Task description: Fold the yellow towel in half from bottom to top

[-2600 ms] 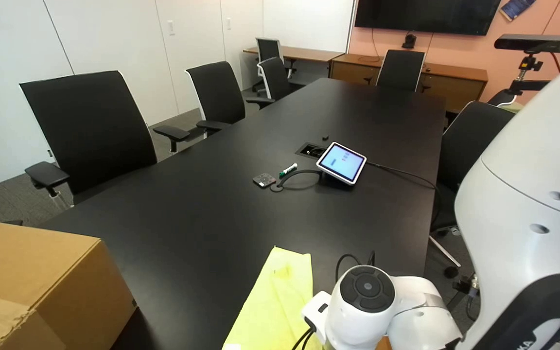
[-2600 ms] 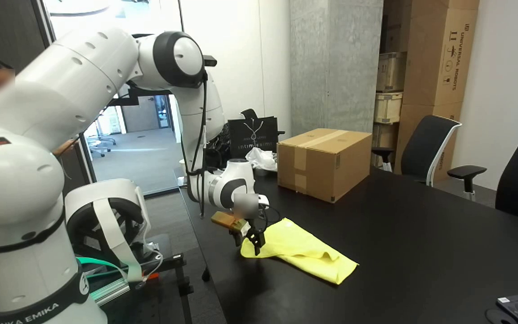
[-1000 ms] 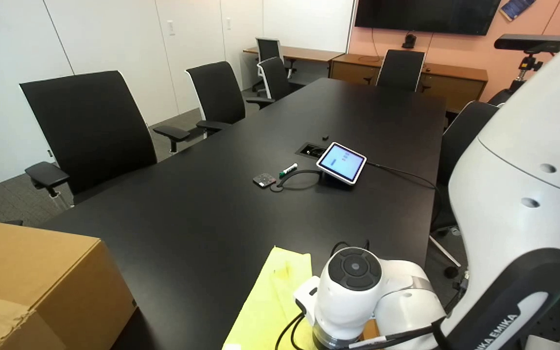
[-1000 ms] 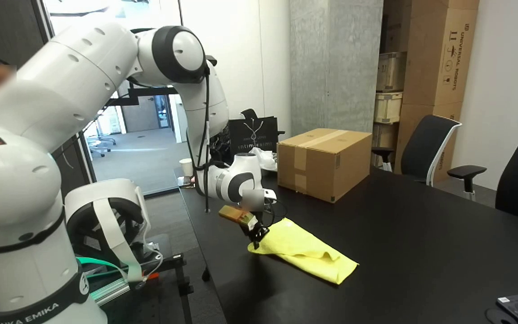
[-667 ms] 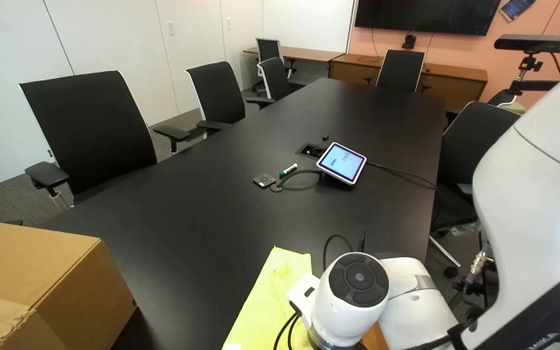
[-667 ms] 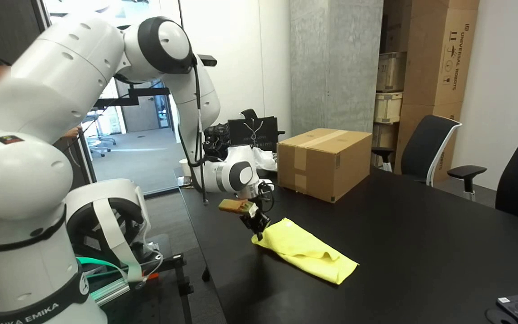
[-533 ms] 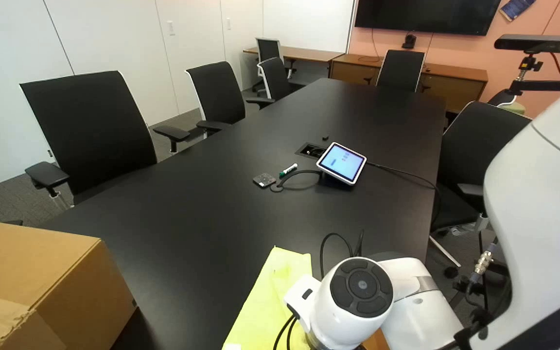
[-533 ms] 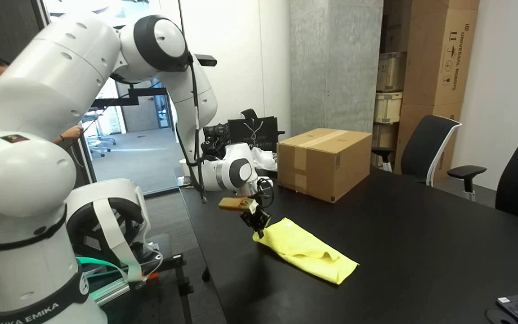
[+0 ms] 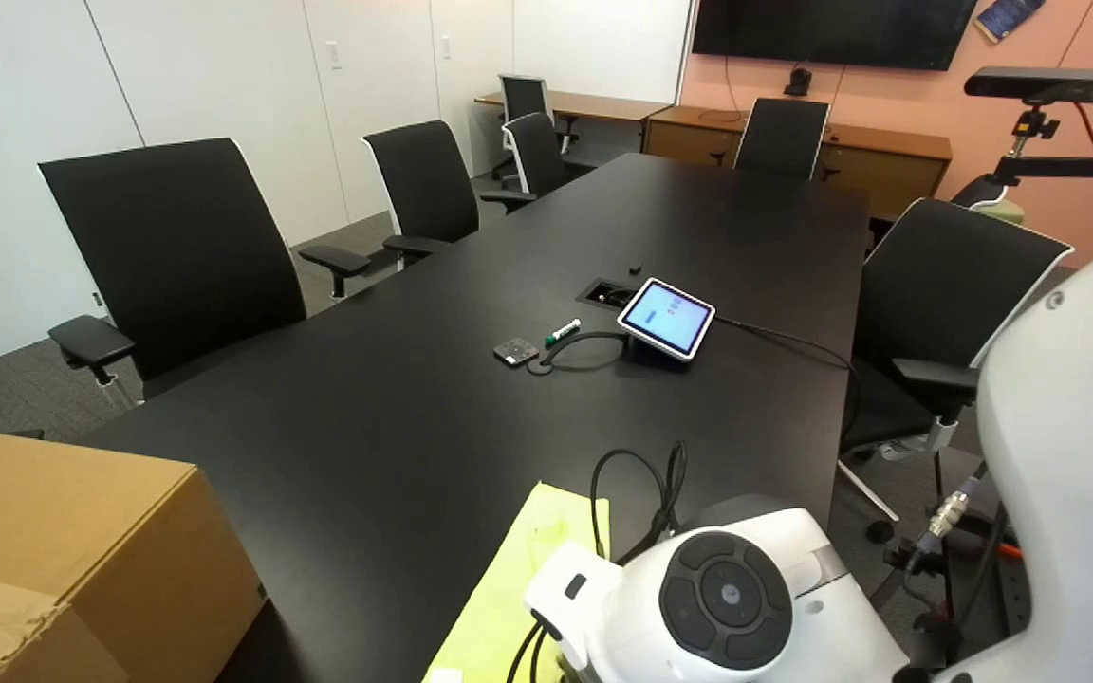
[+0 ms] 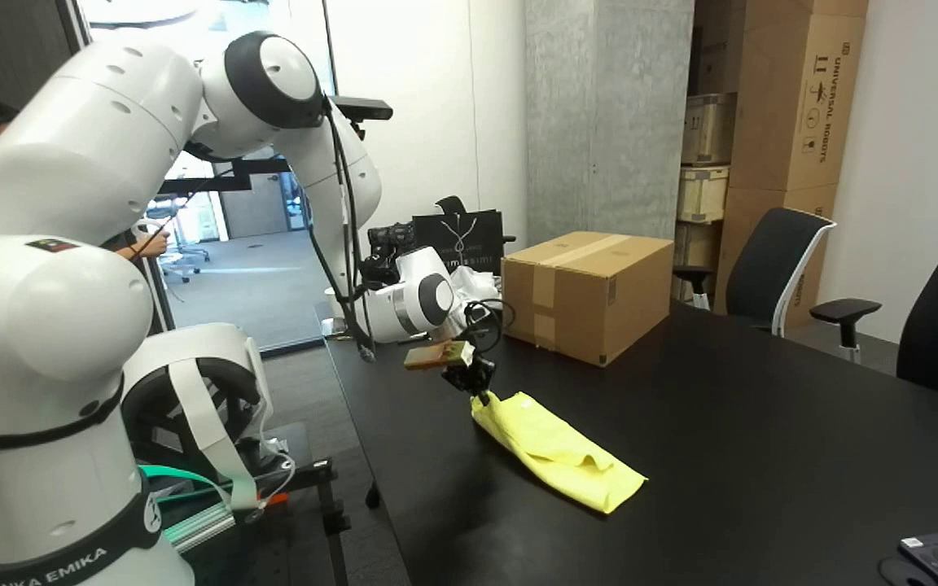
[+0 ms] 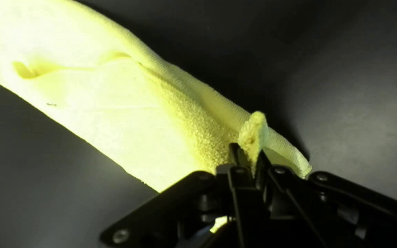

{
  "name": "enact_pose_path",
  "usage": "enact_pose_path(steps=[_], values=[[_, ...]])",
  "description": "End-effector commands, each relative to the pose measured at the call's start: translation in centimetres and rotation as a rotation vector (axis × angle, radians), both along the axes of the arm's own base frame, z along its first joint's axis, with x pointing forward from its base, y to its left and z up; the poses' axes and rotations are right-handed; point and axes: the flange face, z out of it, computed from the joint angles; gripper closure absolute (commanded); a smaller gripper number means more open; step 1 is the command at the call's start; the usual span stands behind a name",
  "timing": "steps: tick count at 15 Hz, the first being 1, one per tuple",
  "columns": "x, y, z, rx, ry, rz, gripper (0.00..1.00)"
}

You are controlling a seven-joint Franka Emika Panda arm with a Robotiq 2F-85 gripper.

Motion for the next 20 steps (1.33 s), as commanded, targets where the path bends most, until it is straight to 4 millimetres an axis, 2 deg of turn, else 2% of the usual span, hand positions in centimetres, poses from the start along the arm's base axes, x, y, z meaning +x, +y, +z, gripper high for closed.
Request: enact_pose_path(steps=[1, 6, 10, 14, 20], values=[[1.9, 1.4, -0.1, 0.048, -0.074, 0.040, 0.92], [4.3, 2.8, 0.6, 0.074, -0.116, 0.085, 0.91], [7.1, 3.0, 1.4, 0.088, -0.153, 0.094, 0.92], [10.5, 2.6, 2.1, 0.108, -0.152, 0.122, 0.92], [17.3, 1.3, 2.9, 0.149, -0.151, 0.158, 0.92]])
